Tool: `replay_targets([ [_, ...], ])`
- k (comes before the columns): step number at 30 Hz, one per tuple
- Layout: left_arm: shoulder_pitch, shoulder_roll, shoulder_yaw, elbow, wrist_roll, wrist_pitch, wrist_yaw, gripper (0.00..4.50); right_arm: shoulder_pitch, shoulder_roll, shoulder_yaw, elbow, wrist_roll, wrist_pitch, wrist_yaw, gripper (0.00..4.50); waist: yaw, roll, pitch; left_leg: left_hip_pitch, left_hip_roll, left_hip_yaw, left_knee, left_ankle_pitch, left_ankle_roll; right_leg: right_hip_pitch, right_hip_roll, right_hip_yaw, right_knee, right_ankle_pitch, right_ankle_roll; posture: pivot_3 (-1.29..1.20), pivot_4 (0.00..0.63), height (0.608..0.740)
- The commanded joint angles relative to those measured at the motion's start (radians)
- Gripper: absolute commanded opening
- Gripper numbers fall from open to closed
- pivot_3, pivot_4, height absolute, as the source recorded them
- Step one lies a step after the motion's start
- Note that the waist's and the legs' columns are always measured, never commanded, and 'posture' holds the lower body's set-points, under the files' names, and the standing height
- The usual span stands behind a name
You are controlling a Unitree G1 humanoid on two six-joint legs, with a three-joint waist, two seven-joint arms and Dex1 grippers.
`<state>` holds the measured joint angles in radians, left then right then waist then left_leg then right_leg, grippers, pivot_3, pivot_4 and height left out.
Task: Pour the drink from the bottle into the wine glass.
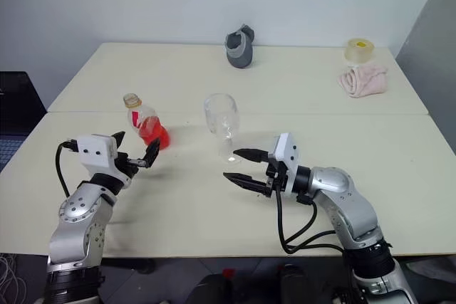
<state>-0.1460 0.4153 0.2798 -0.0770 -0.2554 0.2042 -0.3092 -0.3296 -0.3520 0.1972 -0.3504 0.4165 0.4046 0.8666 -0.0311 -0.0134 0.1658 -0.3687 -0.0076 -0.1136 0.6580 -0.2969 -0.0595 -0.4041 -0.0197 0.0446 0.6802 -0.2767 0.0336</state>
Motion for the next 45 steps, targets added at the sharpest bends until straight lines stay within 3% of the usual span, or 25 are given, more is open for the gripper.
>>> replay_targets([
  [1, -0.045, 0.007, 0.012, 0.035, 0.012, -0.045, 0.005, 4.5, 0.012, -0.005, -0.007, -0.053, 0.017, -0.005, -0.012, 2.77, 0.0, 0.0, 0.0, 0.0, 0.0, 0.0, 0.0, 0.0, 0.0, 0.0, 0.0, 0.0, 0.0, 0.0, 0.0, 0.0, 0.15, 0.74],
  [20, -0.392, -0.007, -0.05, 0.567, 0.075, -0.284, -0.038, 4.5, 0.007, -0.051, -0.043, -0.126, 0.09, 0.073, -0.055, 2.77, 0.0, -0.001, 0.0, -0.002, -0.001, 0.0, 0.001, 0.0, 0.0, -0.001, 0.0, -0.001, 0.0, 0.0, 0.0, 0.0, 0.15, 0.74],
  [31, -0.429, -0.007, -0.048, 0.646, 0.071, -0.345, -0.052, 1.15, -0.002, -0.059, -0.046, -0.115, 0.092, 0.068, -0.077, 2.8, 0.0, -0.001, 0.0, -0.002, -0.001, -0.001, 0.002, 0.0, 0.0, -0.001, 0.0, -0.002, 0.0, 0.0, 0.0, 0.0, 0.15, 0.74],
  [38, -0.455, 0.018, -0.117, 0.565, 0.122, -0.313, -0.087, 1.02, -0.048, -0.022, -0.059, -0.1, 0.094, 0.105, -0.153, 2.8, -0.001, -0.001, 0.0, -0.003, -0.001, -0.002, 0.002, 0.0, 0.0, -0.001, 0.0, -0.002, 0.0, 0.0, 0.0, 0.0, 0.15, 0.74],
  [45, -0.584, 0.098, -0.201, 0.504, 0.135, -0.263, -0.267, 1.02, -0.136, 0.01, -0.069, -0.086, 0.056, 0.146, -0.256, 2.8, -0.001, -0.001, 0.0, -0.009, -0.002, -0.007, 0.004, 0.002, -0.003, -0.004, 0.0, -0.005, 0.0, 0.0, 0.0, 0.0, 0.15, 0.74],
])
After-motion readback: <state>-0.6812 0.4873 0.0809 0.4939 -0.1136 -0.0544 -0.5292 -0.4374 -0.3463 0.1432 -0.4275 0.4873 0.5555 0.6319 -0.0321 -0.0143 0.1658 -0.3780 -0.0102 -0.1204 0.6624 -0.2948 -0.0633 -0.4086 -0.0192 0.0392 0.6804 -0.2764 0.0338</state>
